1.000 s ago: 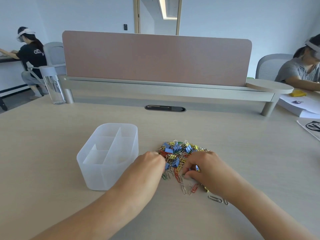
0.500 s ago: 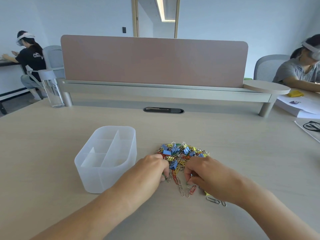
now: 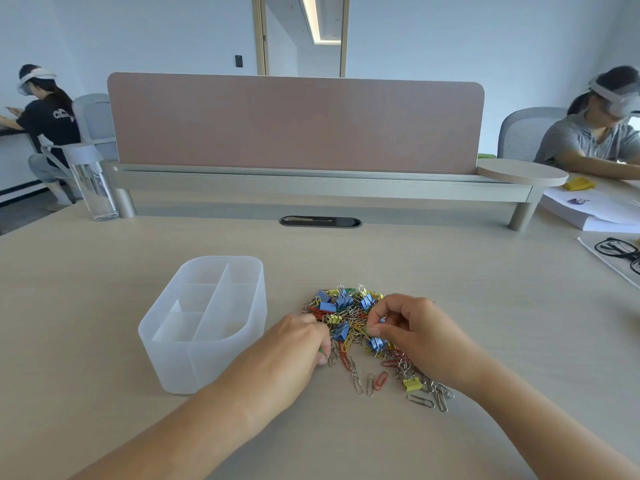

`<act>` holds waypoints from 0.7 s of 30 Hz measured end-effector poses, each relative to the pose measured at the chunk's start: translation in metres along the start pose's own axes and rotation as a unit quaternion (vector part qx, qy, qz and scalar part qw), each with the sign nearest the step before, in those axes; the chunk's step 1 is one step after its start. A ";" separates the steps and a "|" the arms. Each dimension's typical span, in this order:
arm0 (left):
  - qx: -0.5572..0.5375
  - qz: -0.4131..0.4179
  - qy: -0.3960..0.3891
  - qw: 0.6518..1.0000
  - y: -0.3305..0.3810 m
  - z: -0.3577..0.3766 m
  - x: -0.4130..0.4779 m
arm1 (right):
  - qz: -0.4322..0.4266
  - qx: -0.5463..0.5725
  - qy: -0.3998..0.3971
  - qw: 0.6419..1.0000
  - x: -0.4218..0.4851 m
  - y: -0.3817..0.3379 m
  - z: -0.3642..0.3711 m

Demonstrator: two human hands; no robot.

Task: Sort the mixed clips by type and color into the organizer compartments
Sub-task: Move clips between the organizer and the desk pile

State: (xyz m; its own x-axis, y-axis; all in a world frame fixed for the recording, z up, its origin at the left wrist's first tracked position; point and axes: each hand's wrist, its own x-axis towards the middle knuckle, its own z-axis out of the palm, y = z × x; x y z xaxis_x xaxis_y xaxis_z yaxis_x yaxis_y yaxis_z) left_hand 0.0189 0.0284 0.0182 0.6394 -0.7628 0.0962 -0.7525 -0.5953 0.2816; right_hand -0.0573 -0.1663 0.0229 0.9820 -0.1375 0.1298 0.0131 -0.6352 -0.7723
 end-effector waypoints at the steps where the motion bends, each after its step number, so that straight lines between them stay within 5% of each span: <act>1: 0.002 0.001 0.002 1.000 0.000 0.001 0.000 | 0.000 -0.013 0.004 1.000 0.000 -0.001 0.001; 21: 0.084 0.028 0.031 0.996 0.007 0.002 -0.011 | -0.089 -0.131 0.012 0.987 -0.001 0.001 0.007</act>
State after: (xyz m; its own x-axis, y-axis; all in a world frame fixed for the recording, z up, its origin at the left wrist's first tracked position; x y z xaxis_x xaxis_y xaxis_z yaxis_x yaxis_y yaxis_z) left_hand 0.0066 0.0318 0.0173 0.6008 -0.7818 0.1669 -0.7994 -0.5904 0.1118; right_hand -0.0565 -0.1611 0.0176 0.9637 -0.0224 0.2660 0.1322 -0.8256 -0.5485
